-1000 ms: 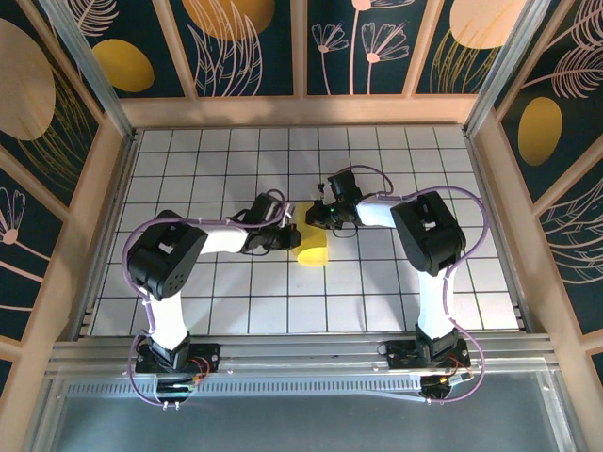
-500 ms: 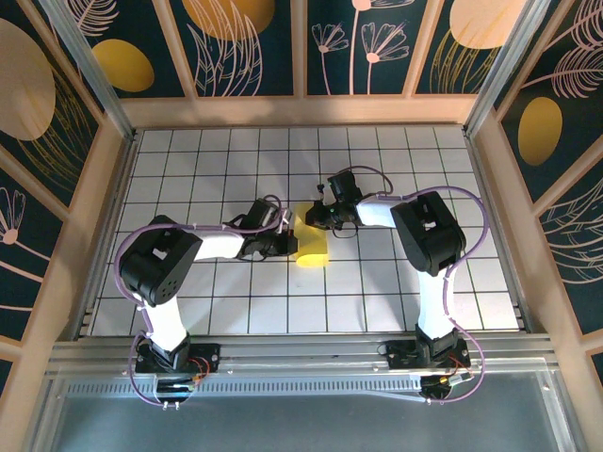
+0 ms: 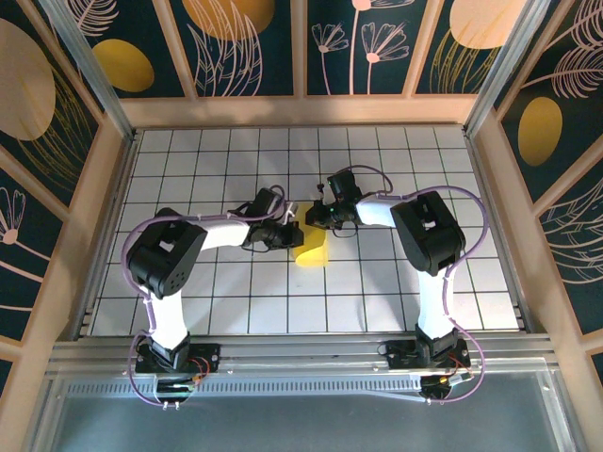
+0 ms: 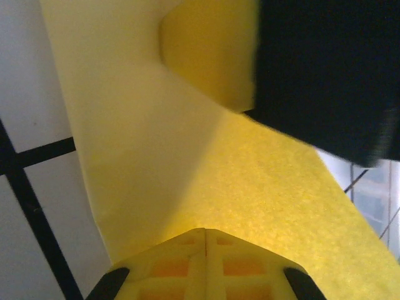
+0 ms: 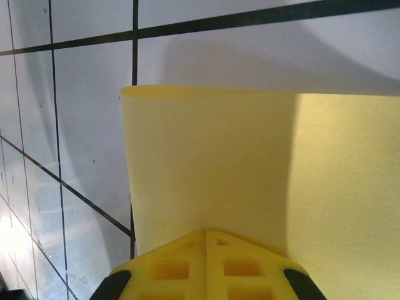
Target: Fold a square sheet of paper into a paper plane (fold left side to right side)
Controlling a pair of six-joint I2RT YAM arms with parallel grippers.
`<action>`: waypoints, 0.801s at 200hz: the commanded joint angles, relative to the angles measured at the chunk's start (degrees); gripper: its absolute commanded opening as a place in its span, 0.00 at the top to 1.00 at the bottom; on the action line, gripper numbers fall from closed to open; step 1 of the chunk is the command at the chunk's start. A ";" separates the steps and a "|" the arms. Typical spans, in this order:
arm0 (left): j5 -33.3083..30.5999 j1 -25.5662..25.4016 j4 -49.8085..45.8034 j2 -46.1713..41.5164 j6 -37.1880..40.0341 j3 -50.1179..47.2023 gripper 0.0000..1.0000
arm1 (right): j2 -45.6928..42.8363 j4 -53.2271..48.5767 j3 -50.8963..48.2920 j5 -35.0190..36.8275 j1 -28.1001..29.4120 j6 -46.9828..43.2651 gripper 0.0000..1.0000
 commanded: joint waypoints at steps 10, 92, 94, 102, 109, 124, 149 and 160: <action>2.22 -0.01 0.81 2.50 -0.47 0.00 0.97 | 3.55 -5.38 -0.08 6.27 -0.23 -1.20 1.00; 2.66 -2.12 -2.93 -3.21 2.08 -10.17 0.97 | 3.95 -6.14 0.04 6.79 -0.25 -1.55 1.00; 2.71 -2.30 -3.07 -3.39 2.12 -10.28 0.97 | 3.95 -6.09 0.01 6.80 -0.25 -1.55 1.00; 2.71 -2.86 -3.68 -3.75 2.48 -10.69 0.97 | 3.95 -6.08 -0.09 6.80 -0.25 -1.55 1.00; 2.72 -3.29 -4.21 -3.99 2.76 -10.99 0.97 | 4.04 -6.08 -0.09 6.80 -0.25 -1.55 1.00; 2.59 -3.91 -4.96 -4.45 2.99 -12.27 0.96 | 4.04 -6.16 -0.09 6.76 -0.25 -1.55 1.00; 2.09 -4.03 -6.07 -5.44 3.25 -14.87 0.96 | 4.04 -6.16 -0.01 6.76 -0.25 -1.58 1.00; 2.13 -4.07 -6.52 -5.92 3.40 -15.67 0.96 | 4.04 -6.23 0.07 6.71 -0.25 -1.60 1.00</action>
